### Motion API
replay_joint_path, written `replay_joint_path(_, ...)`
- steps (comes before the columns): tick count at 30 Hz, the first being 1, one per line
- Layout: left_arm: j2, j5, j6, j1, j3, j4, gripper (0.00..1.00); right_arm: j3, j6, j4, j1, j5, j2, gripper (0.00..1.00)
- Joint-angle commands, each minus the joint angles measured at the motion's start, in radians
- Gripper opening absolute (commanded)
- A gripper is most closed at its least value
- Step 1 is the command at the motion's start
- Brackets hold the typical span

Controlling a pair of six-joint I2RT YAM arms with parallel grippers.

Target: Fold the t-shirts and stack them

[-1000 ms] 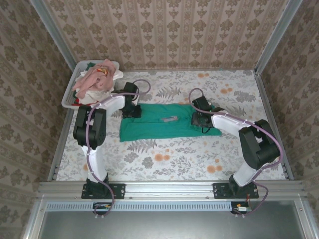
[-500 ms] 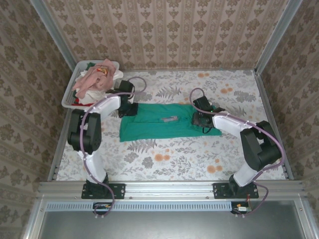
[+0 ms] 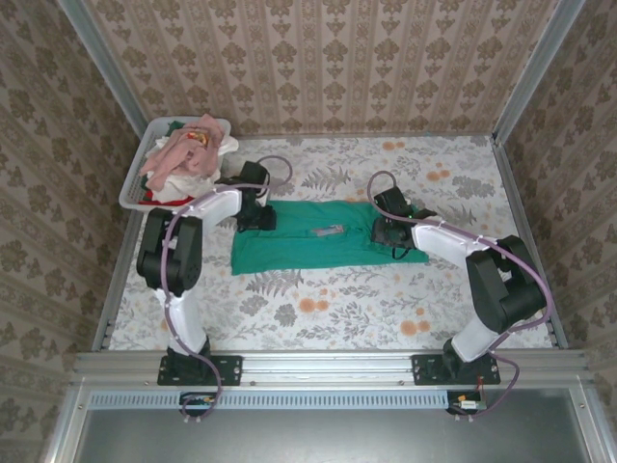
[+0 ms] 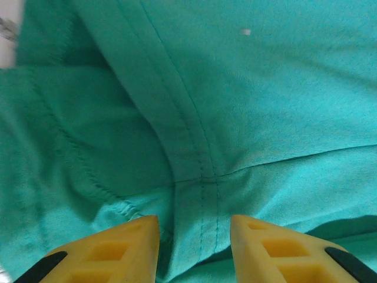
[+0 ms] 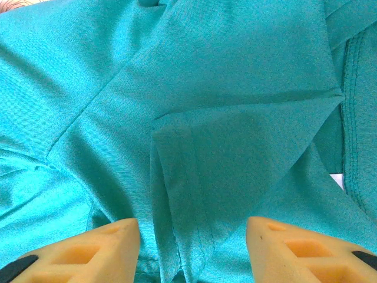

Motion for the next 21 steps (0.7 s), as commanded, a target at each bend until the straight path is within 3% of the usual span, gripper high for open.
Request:
replay_joint_path(1, 0.014, -0.006, -0.027, 0.018, 0.028, -0.021, 0.38, -0.017, -0.002, 0.006, -0.004, 0.010, 0.001, 0.53)
replay_joint_path(4, 0.018, 0.005, -0.037, 0.024, 0.010, 0.000, 0.38, -0.018, -0.004, 0.006, -0.005, 0.014, 0.001, 0.53)
replay_joint_path(8, 0.024, 0.047, -0.038, 0.032, 0.003, 0.022, 0.21, -0.022, 0.000, 0.009, -0.005, 0.014, 0.002, 0.53)
replay_joint_path(16, 0.026, 0.079, -0.030, 0.032, -0.002, 0.020, 0.23, -0.027, -0.001, 0.006, -0.006, 0.017, -0.004, 0.53)
replay_joint_path(21, 0.006, 0.104, -0.031, 0.042, -0.017, 0.030, 0.03, -0.027, -0.001, -0.001, -0.008, 0.022, -0.014, 0.53)
